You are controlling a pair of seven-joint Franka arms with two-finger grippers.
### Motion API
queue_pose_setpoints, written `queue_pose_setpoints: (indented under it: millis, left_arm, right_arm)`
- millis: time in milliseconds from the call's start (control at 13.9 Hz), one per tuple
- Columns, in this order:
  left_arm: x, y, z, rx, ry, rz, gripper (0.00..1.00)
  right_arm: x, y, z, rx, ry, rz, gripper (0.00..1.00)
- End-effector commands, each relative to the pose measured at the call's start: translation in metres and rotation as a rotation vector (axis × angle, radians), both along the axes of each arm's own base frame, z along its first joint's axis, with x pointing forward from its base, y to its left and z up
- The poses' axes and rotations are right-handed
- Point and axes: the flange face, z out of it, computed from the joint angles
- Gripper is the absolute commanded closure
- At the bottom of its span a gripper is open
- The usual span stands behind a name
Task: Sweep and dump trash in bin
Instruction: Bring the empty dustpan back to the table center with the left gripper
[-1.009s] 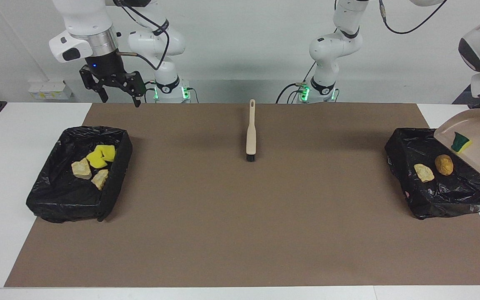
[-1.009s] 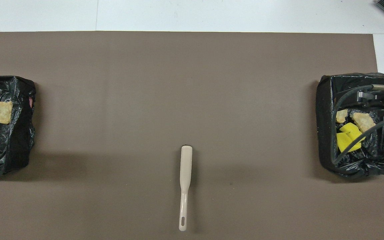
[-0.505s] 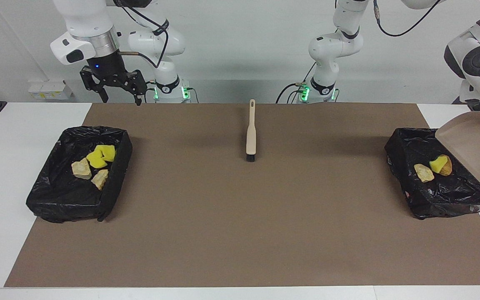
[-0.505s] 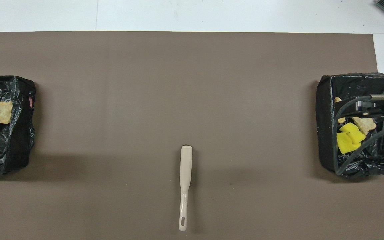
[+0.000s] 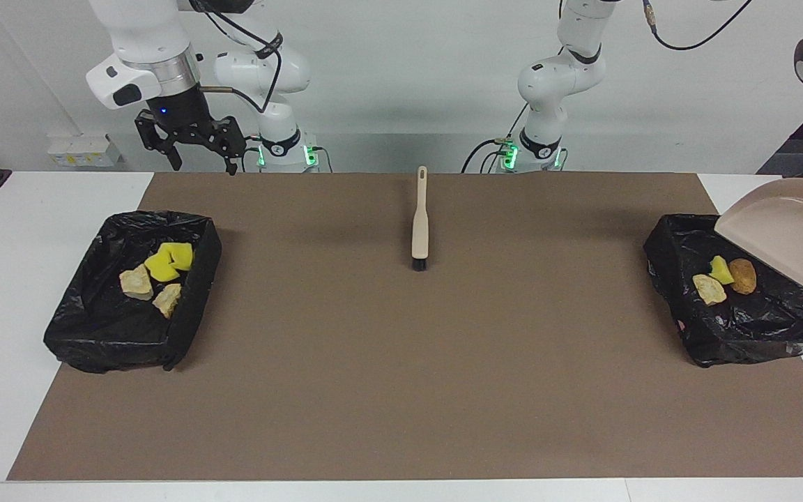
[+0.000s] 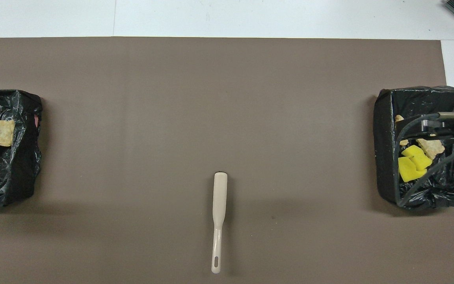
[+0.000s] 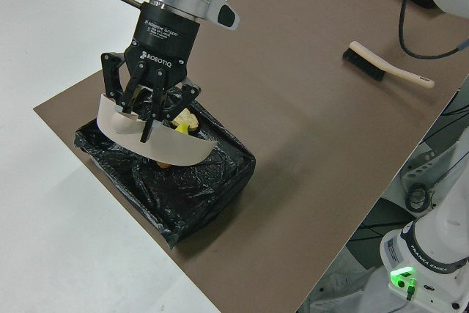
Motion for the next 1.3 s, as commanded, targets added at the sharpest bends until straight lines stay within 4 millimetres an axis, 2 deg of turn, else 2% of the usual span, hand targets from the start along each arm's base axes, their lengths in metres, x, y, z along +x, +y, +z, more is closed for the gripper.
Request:
queue_pose_setpoints:
  millis: [0, 72, 216, 360, 577, 649, 793, 937, 1081, 1225]
  left_arm:
    - [-0.004, -0.014, 0.000, -0.195, -0.059, 0.119, 1.00]
    - [-0.005, -0.019, 0.000, -0.207, -0.086, 0.202, 1.00]
    - [-0.003, -0.047, -0.007, -0.218, -0.098, 0.344, 1.00]
    - [0.005, -0.093, -0.016, -0.270, -0.104, 0.454, 1.00]
    - [0.012, -0.172, -0.023, -0.320, -0.134, 0.646, 1.00]
    - [0.015, -0.208, -0.027, -0.337, -0.143, 0.648, 1.00]
    - [0.021, -0.268, -0.031, -0.372, -0.159, 0.627, 1.00]
    - [0.027, -0.320, -0.046, -0.434, -0.197, 0.678, 1.00]
    - [0.037, -0.385, -0.060, -0.499, -0.279, 0.772, 1.00]
    - [0.049, -0.443, -0.084, -0.571, -0.315, 0.801, 1.00]
  right_arm:
    - [-0.002, -0.006, 0.003, 0.013, 0.012, 0.014, 0.00]
    - [0.001, -0.006, 0.001, 0.010, 0.024, 0.013, 0.00]
    - [0.006, -0.008, 0.005, 0.004, 0.043, 0.011, 0.00]
    - [0.008, -0.007, 0.007, 0.004, 0.039, 0.009, 0.00]
    - [0.010, 0.000, 0.007, 0.011, 0.016, 0.015, 0.00]
    - [0.011, 0.001, 0.006, 0.019, 0.014, 0.018, 0.00]
    - [0.012, 0.000, 0.008, 0.027, -0.002, 0.024, 0.00]
    - [0.008, 0.001, 0.006, 0.025, 0.008, 0.021, 0.00]
    - [0.007, 0.002, 0.005, 0.027, 0.007, 0.018, 0.00]
    - [0.007, 0.003, 0.005, 0.027, 0.008, 0.012, 0.00]
